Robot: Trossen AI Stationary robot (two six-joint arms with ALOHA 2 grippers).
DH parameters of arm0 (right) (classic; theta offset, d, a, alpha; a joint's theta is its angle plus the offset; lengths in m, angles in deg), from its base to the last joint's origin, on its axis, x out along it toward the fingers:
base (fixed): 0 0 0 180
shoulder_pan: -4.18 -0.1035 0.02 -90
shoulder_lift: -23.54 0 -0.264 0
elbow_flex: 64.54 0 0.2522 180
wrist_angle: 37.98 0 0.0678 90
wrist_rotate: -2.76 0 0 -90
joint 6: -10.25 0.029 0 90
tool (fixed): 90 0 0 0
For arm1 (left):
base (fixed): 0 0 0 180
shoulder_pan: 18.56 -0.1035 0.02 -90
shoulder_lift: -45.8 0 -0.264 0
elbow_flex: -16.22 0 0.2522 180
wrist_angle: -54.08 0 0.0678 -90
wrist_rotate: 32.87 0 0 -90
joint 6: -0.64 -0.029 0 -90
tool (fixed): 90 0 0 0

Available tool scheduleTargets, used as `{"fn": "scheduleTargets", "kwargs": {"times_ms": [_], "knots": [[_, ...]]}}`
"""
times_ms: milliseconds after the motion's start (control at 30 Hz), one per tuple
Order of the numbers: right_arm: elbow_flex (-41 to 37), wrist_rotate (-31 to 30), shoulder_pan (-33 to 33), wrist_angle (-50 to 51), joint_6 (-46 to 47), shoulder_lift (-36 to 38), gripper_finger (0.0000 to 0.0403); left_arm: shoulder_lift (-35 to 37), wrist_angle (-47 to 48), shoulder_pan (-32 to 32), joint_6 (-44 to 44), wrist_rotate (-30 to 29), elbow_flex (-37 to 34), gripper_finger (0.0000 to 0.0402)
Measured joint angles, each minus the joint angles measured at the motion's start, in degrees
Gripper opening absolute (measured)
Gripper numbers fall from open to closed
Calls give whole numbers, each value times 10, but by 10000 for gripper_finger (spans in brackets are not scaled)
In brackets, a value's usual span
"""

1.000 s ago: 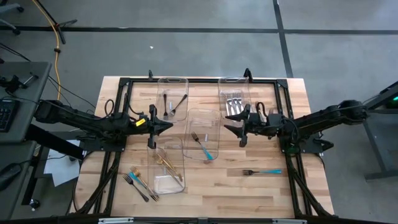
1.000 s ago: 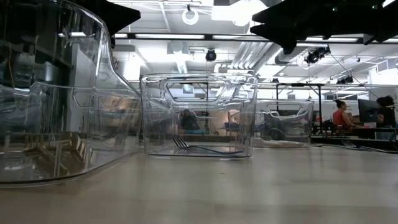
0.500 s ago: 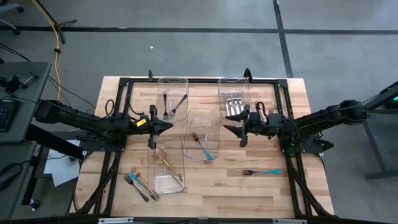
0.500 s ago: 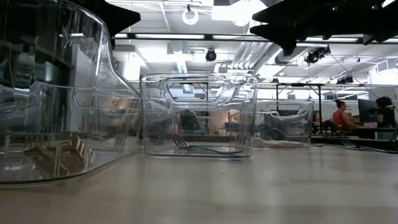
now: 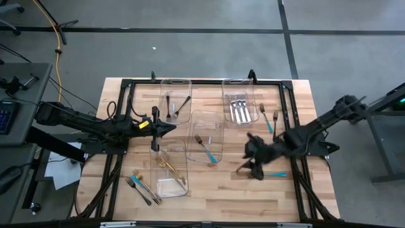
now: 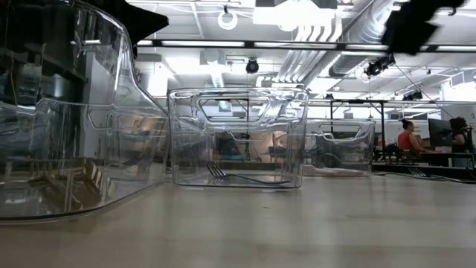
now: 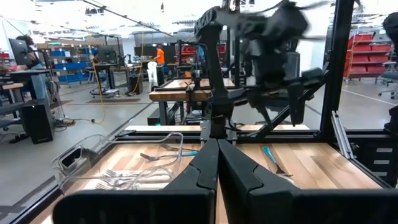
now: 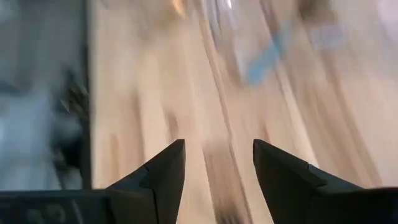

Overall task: Sort silverware by color (type)
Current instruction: Put the blue fork into the center transparent bin

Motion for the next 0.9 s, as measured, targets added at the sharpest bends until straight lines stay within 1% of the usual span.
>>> {"fn": "scheduleTargets", "kwargs": {"times_ms": [67,133,200,300,367,500,633,767,900], "knots": [[44,0,-36,107,57,-33,185,0,0,0,6,0,0,0],[71,11,-67,162,93,-67,185,0,3,0,13,0,0,0],[86,38,-95,184,99,-99,185,0,3,0,15,0,0,0],[89,87,-125,187,90,-146,185,0,5,0,16,0,0,1],[89,99,-140,191,81,-179,185,0,8,0,16,0,0,1],[89,84,-154,213,53,-248,185,0,13,0,15,0,0,1],[89,83,-153,230,27,-301,185,0,13,0,15,0,0,1],[89,58,-153,241,6,-327,185,0,13,0,15,0,0,1],[85,35,-153,243,7,-331,184,0,13,0,15,0,0,1]]}}
